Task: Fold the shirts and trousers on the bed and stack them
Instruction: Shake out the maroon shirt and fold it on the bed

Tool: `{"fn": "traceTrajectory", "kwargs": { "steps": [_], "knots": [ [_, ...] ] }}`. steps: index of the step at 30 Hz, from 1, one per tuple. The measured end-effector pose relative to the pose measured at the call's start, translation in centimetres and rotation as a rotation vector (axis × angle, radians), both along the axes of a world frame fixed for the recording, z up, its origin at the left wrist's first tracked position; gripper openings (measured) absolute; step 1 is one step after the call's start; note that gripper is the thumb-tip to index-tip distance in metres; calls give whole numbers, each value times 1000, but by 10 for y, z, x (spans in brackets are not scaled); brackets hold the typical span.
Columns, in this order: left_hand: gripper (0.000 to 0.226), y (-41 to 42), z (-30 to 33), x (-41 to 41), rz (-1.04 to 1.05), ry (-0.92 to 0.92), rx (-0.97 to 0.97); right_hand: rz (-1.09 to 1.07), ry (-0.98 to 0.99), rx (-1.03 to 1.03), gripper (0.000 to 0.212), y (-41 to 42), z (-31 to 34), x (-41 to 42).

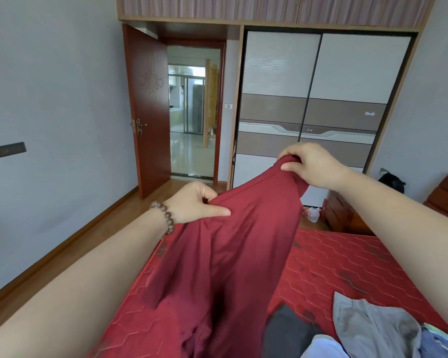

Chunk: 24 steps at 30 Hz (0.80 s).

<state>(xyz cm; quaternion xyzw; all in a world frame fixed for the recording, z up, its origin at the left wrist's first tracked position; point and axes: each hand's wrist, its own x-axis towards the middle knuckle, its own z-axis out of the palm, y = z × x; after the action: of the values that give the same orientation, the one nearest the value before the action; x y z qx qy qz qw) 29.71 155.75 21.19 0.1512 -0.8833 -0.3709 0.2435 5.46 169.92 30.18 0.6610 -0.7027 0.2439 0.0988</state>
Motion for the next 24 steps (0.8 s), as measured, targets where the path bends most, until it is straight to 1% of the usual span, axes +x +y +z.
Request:
{"fn": "traceTrajectory", "kwargs": {
  "steps": [1, 2, 4, 5, 6, 8, 9, 11, 14, 17, 18, 19, 20, 21, 22, 23, 24],
  "knots": [
    [19, 0, -3, 3, -19, -52, 33, -5, -15, -26, 14, -1, 1, 2],
    [19, -2, -7, 5, -27, -82, 47, -9, -45, -52, 9, -1, 1, 3],
    [18, -4, -15, 10, -29, -97, 73, -15, -97, -74, 10, -3, 0, 4],
    [17, -4, -17, 13, -16, -73, 111, -17, -120, -71, 10, -5, -1, 4],
    [18, -5, -19, 15, 16, -13, 182, -19, -150, -70, 10, -7, -1, 4],
    [27, -6, -25, 17, 66, 185, 387, -20, -228, -99, 10, -12, -2, 5],
    [25, -6, -28, 17, 61, 267, 499, -27, -272, -124, 10, -15, -3, 5],
    [15, -4, -33, 18, 15, 293, 625, -46, -350, -165, 9, -20, -3, 4],
    [20, -5, -49, 18, 4, 163, 586, -47, -396, -197, 9, -26, -2, 4],
    [24, -5, -60, 21, 39, 106, 513, -52, -407, -228, 10, -31, -1, 3],
    [20, -5, -61, 21, 42, 82, 482, -57, -407, -231, 10, -33, -1, 2],
    [9, -2, -60, 23, 37, 52, 444, -61, -403, -231, 10, -34, -1, 2],
    [17, -4, -64, 22, 24, 6, 398, -64, -401, -228, 10, -36, -2, 2],
    [34, -4, -67, 22, 34, -43, 337, -66, -403, -223, 10, -37, -2, 3],
    [37, -6, -74, 21, 42, -88, 299, -71, -402, -221, 10, -38, -3, 3],
    [26, -8, -80, 20, 50, -134, 268, -78, -394, -221, 10, -39, -3, 3],
    [9, -10, -88, 18, 46, -173, 240, -84, -385, -223, 10, -41, -3, 1]
  ]
}}
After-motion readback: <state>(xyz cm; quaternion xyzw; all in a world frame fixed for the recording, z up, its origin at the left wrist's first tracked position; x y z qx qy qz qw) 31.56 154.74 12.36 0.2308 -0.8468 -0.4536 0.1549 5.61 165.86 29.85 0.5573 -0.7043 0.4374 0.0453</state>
